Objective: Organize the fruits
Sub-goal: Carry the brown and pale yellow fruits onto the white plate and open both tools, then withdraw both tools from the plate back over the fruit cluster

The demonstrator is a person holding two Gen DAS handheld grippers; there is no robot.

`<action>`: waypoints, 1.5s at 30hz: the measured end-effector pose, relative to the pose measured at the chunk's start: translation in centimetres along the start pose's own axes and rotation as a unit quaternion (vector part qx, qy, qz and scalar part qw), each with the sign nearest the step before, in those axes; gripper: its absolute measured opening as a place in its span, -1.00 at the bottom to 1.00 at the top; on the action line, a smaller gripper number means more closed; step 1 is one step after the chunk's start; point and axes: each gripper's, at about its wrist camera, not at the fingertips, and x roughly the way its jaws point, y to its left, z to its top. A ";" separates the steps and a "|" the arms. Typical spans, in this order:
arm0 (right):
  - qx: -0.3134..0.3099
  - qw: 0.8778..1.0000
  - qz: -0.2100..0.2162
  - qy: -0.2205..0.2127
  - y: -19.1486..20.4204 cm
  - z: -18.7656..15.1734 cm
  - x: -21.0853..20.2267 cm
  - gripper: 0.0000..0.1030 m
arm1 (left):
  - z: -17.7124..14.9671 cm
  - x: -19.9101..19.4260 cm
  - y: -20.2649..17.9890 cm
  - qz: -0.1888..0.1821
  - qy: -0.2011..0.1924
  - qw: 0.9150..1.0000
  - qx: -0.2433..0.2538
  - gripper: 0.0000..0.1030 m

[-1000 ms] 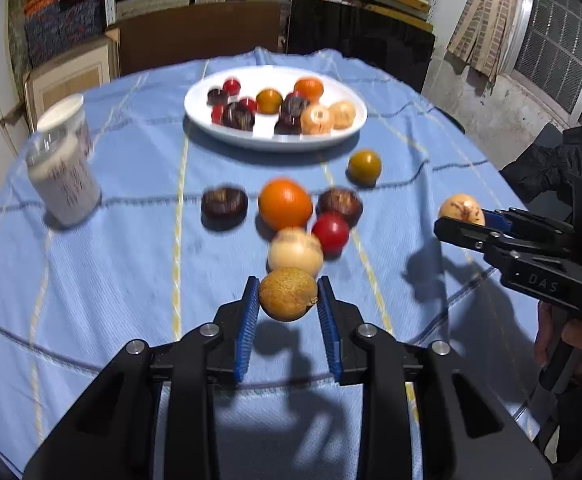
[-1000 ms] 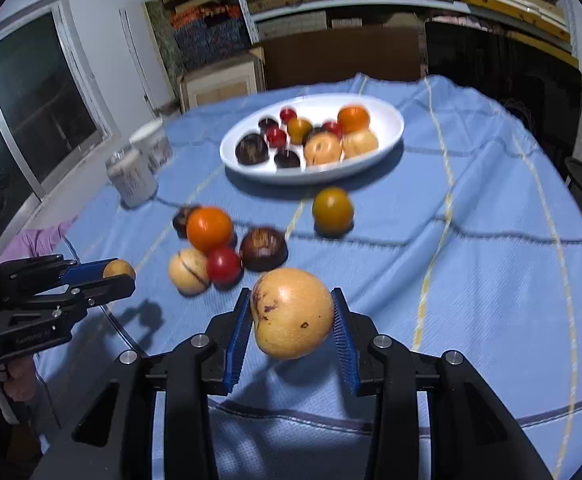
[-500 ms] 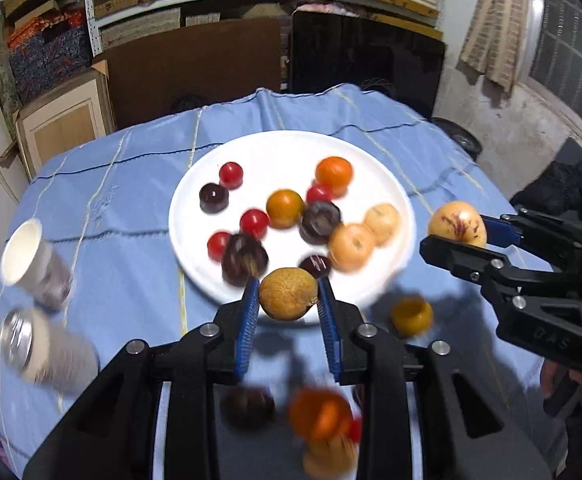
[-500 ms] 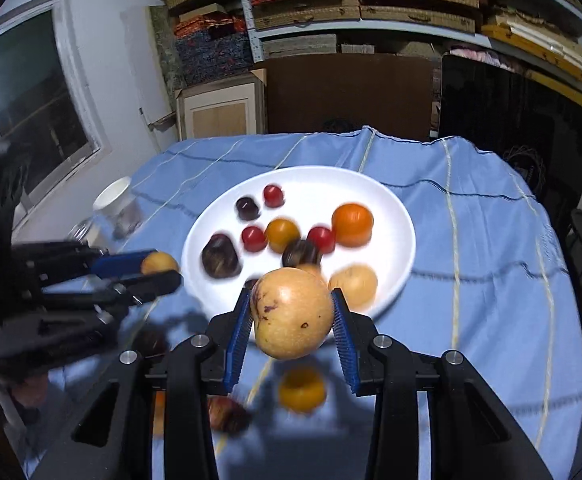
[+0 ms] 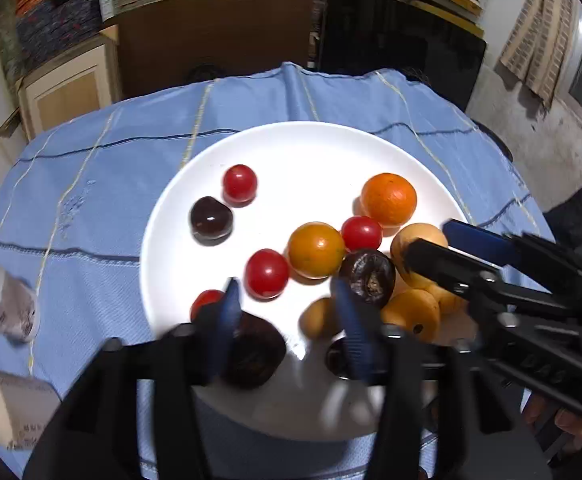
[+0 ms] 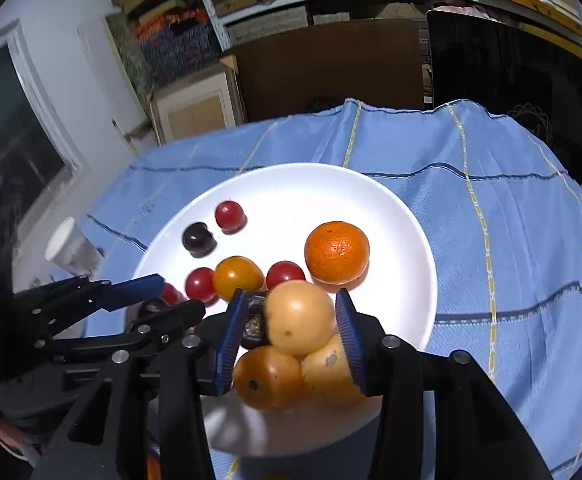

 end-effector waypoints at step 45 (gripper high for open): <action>0.078 0.996 -0.012 -0.044 1.6 -20.3 -14.2 0.82 | -20.3 -8.9 -2.1 -0.016 -0.003 0.999 0.038 0.28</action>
